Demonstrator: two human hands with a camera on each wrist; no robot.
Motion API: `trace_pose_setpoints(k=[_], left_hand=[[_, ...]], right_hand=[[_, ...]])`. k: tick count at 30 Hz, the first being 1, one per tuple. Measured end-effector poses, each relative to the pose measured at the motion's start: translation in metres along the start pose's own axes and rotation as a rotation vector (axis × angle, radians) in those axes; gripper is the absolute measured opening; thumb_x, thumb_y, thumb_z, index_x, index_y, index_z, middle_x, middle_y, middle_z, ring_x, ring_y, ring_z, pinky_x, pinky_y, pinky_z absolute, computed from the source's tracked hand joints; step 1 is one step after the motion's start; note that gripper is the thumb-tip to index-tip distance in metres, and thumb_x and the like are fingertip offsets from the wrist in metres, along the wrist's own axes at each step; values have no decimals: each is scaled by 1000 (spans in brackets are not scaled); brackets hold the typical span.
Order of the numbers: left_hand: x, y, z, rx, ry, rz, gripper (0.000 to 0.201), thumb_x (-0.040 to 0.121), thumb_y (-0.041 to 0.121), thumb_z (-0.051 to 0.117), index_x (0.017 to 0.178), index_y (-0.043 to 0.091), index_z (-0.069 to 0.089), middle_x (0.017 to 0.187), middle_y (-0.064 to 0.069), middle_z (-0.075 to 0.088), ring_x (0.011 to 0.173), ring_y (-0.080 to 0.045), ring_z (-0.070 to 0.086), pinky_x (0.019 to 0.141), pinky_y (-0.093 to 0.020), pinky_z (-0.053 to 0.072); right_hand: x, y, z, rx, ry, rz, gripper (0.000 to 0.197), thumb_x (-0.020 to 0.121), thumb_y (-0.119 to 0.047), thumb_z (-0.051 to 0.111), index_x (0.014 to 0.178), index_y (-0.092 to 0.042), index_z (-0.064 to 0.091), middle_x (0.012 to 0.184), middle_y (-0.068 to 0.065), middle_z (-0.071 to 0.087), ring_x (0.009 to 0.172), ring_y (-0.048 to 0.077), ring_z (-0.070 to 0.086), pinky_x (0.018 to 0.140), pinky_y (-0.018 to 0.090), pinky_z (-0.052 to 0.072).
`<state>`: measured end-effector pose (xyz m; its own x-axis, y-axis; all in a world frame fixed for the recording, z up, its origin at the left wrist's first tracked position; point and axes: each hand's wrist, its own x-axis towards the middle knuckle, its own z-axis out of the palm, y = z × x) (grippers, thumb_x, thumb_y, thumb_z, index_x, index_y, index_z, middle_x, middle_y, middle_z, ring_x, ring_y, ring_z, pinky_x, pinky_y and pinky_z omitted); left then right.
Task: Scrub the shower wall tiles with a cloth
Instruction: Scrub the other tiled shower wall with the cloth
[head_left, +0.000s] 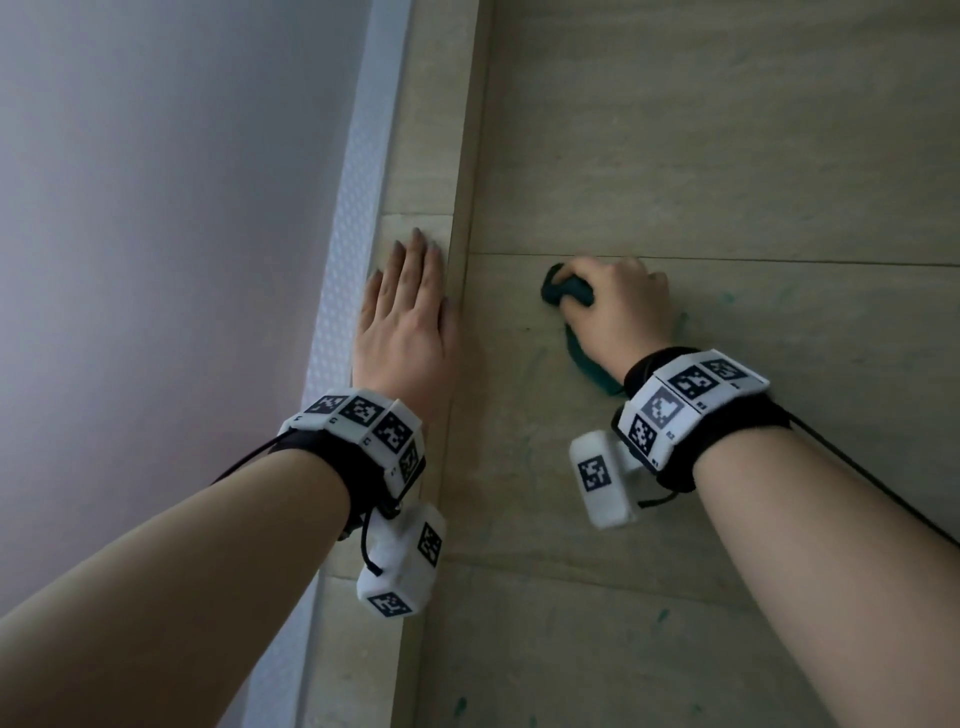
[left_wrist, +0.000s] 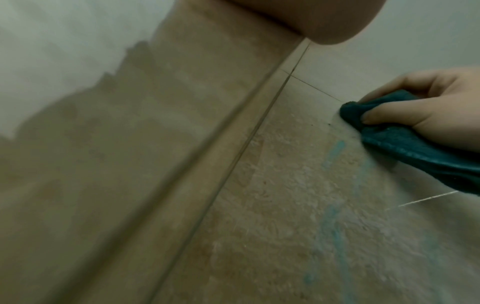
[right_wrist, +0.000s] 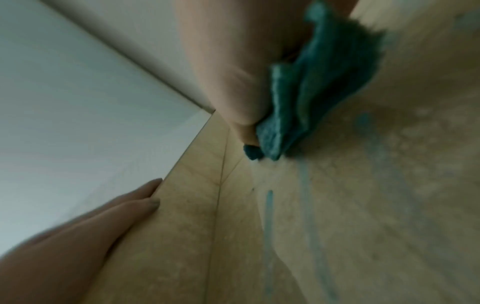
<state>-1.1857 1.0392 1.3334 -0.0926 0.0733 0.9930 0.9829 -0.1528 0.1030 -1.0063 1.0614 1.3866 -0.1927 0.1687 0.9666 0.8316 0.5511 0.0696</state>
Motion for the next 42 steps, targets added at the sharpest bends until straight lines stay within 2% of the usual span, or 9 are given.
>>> trace_pose_setpoints(k=[9,16,18,20,22,26,29,32,42], left_hand=[[0,1,0,-7,6,-14,52,105,27,23,153,16,9,161,1,1,148,-11,-5,115,-22,-12],[-1,1,1,-8,14,-4,51,105,27,23,153,15,10,161,0,2,148,-12,-4,115,-22,-12],[-1,0,2,-7,17,1,52,105,27,23,153,15,10,161,0,2,148,-12,-4,115,-21,-12],[0,0,2,-8,20,0,52,105,26,24,153,15,10,161,0,2,148,-12,-4,114,-21,-12],[0,0,3,-10,19,-5,52,104,26,24,154,15,10,161,1,2,148,-12,-4,114,-21,-12],[-1,-1,4,-2,23,-2,52,104,28,22,154,16,9,161,2,1,148,-10,-5,114,-21,-13],[0,-1,4,3,26,0,52,105,28,22,154,16,8,161,3,0,147,-9,-6,114,-20,-14],[1,-1,4,16,28,7,52,105,28,22,153,17,7,161,3,-1,147,-9,-6,113,-19,-15],[-1,-3,5,-13,39,16,53,103,29,21,153,15,13,161,-1,6,148,-13,-1,115,-21,-11]], right_hand=[[-41,-5,21,-113,-245,-422,15,89,-19,55,101,-15,63,99,5,66,99,28,50,82,36,30],[-27,0,16,-55,-13,-166,12,90,-14,56,98,-10,64,95,11,65,101,30,50,85,38,36],[-46,-10,27,-32,-137,-314,12,85,-10,61,94,-4,65,90,15,64,95,33,53,75,40,43],[-63,-17,33,-29,-262,-509,10,75,-6,69,83,-1,65,77,14,64,83,33,56,61,33,35],[-65,-18,34,-103,-302,-629,12,77,-11,70,87,-6,66,78,8,66,82,30,56,65,31,33],[-31,-6,15,-214,-198,-450,22,95,-20,50,115,-19,61,110,5,63,105,26,49,92,36,31],[7,7,1,-149,49,-164,21,94,-17,51,112,-17,63,109,14,59,104,33,49,89,39,34],[26,8,7,-30,74,0,22,92,-12,52,110,-17,64,110,18,53,100,38,51,85,40,40],[-52,-18,47,158,-367,-452,31,90,-8,54,114,-23,66,102,17,53,94,36,53,80,39,45]])
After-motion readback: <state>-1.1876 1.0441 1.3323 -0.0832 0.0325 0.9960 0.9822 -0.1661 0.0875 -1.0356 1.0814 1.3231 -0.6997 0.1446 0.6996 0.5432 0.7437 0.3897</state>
